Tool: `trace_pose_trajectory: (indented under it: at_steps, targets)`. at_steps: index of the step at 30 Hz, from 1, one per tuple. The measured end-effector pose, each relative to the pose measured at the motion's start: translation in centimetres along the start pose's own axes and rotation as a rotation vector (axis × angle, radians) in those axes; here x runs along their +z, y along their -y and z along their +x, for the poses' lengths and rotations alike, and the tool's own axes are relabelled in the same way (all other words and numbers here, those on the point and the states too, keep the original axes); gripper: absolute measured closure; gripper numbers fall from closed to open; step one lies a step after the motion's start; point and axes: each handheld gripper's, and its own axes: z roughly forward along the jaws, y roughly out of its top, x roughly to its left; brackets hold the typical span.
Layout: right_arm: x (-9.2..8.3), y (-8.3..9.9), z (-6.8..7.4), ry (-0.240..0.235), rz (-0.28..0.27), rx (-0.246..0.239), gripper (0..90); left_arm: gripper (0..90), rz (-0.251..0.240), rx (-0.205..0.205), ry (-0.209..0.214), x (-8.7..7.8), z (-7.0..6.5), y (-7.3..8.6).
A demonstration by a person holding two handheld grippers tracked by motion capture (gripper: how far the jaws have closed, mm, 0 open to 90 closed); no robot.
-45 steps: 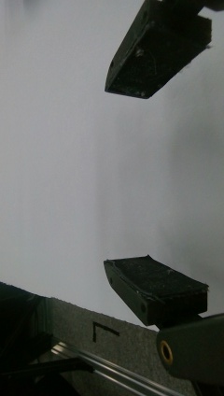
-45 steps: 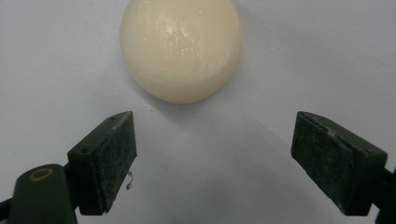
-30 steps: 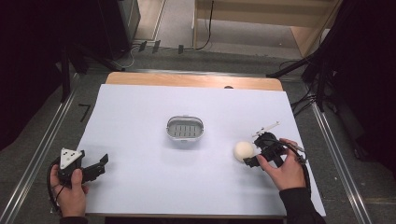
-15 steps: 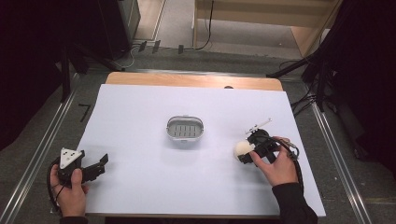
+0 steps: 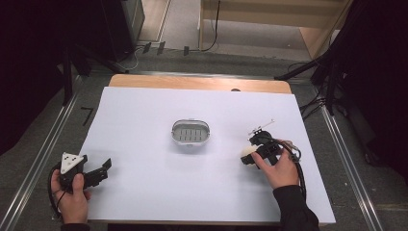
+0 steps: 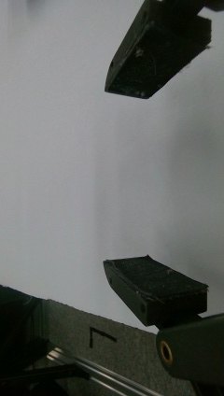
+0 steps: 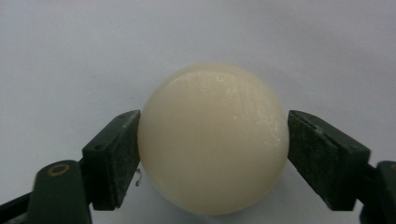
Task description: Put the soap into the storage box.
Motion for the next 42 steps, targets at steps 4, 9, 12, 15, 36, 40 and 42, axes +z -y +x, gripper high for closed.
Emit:
trace_pose_trajectory:
  at_steps: [4, 9, 12, 15, 36, 40, 42]
  targets:
    - [0.21, -0.09, 0.25, 0.006, 0.014, -0.005, 24.2, 14.0, 0.0, 0.001, -0.002, 0.01, -0.02, 0.0]
    - [0.29, -0.07, 0.14, 0.0, 0.015, 0.0, 24.9, 14.1, 0.0, -0.001, -0.001, 0.0, 0.0, 0.0]
    - [0.26, -0.11, 0.23, 0.007, 0.016, -0.006, 25.1, 14.1, 0.0, 0.0, -0.001, 0.0, -0.01, 0.0]
    - [0.25, -0.09, 0.28, 0.007, 0.016, -0.004, 25.1, 14.0, 0.0, 0.0, -0.003, 0.01, -0.02, 0.0]
    - [0.46, -0.1, 0.26, -0.028, 0.015, -0.005, 25.3, 14.1, 0.0, -0.001, -0.002, 0.0, 0.0, 0.0]
    - [0.15, -0.08, 0.27, -0.028, 0.001, -0.009, 25.3, 14.1, 0.0, -0.001, -0.002, 0.0, 0.0, 0.0]
    - [-0.16, -0.06, 0.22, -0.031, -0.01, -0.005, 25.3, 14.1, -0.001, -0.002, -0.002, 0.0, 0.0, 0.01]
